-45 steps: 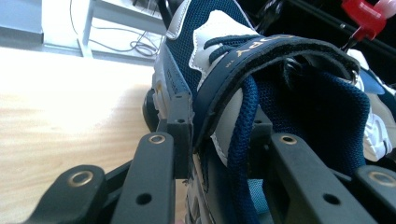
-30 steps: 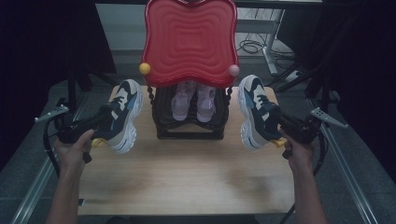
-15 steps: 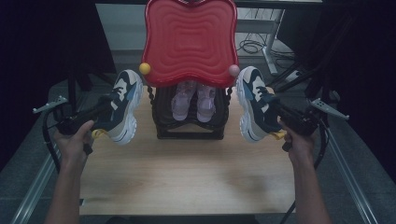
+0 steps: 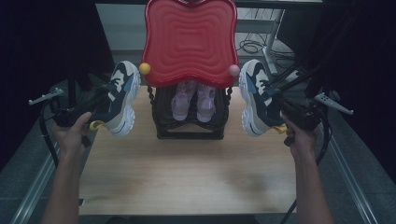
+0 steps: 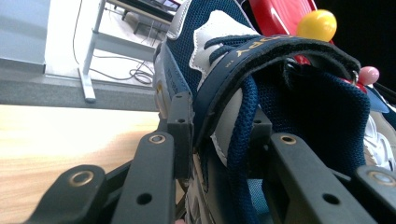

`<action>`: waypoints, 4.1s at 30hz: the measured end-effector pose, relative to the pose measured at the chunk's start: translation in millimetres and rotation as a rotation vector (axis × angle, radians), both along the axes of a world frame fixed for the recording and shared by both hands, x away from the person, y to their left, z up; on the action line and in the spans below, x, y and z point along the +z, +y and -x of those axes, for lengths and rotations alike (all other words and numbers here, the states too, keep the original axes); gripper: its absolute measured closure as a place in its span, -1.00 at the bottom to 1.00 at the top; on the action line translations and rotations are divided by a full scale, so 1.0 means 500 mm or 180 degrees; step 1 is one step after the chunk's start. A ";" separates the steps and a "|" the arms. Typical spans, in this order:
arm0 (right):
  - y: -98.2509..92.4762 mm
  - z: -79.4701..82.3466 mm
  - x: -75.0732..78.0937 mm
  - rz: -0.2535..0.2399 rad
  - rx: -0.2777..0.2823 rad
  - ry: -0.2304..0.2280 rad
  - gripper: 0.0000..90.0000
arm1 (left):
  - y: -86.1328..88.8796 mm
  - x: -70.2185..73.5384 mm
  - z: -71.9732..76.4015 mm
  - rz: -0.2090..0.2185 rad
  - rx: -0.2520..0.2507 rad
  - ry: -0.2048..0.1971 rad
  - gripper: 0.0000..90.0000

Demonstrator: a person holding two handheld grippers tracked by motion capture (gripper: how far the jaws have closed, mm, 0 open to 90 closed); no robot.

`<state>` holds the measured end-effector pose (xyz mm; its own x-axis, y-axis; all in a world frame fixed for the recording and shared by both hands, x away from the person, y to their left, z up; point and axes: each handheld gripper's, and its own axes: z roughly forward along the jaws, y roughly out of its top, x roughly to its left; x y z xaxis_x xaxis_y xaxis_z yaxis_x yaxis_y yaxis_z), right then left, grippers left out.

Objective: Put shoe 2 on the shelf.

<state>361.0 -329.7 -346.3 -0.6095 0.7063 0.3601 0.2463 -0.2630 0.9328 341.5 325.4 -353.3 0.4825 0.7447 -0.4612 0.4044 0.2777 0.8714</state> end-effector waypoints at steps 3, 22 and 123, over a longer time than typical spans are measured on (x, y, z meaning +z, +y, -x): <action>-0.001 -0.003 0.009 -0.0020 -0.0017 -0.0034 0.62 | 0.001 0.009 -0.004 0.0022 -0.0001 -0.0022 0.58; -0.002 -0.009 0.069 0.0037 -0.0081 -0.0148 0.62 | -0.004 0.062 -0.025 -0.0036 0.0084 -0.0131 0.58; 0.191 -0.160 0.306 -0.0342 0.0165 -0.0138 0.62 | -0.208 0.331 -0.181 -0.0067 -0.0092 -0.0466 0.59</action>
<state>440.9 -234.2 -193.3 -0.6608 0.6322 0.4046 0.2223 -0.3500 0.9100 432.1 221.5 -187.6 0.5649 0.7382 -0.3686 0.2801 0.2487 0.9272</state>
